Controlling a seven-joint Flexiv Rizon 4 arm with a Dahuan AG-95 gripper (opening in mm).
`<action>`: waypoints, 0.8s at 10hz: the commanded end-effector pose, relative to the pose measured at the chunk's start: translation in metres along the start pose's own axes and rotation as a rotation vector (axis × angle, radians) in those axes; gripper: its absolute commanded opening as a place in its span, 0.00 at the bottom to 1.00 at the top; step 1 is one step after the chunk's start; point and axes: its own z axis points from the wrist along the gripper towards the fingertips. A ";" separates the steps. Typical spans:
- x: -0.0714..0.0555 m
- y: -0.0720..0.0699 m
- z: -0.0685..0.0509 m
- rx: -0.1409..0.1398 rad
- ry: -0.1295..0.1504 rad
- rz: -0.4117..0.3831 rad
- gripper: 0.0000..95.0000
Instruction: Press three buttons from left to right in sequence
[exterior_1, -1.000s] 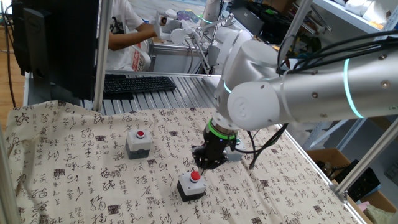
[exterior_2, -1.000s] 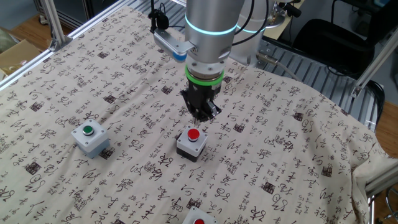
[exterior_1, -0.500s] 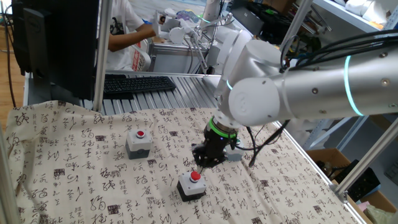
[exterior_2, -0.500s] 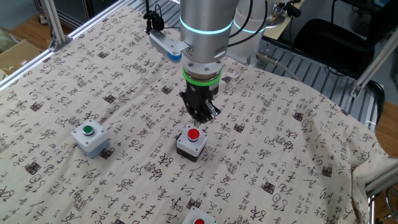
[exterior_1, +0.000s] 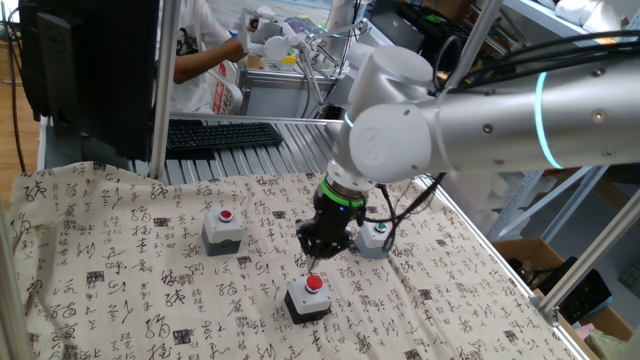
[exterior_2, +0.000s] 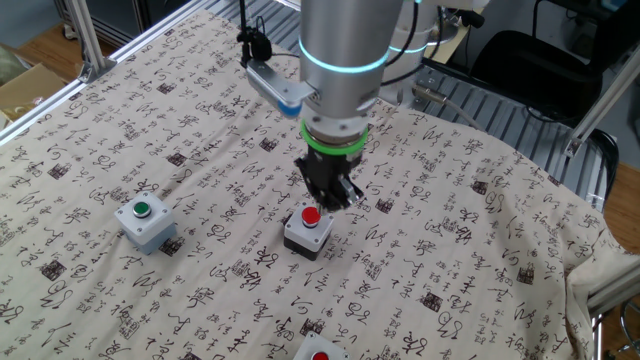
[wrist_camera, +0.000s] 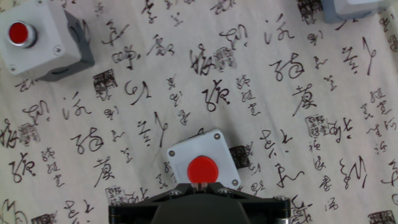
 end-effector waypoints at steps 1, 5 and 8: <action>-0.004 0.005 -0.001 0.007 0.004 0.002 0.00; -0.010 0.015 0.002 0.003 0.006 0.018 0.00; -0.014 0.023 0.005 0.005 0.008 0.030 0.00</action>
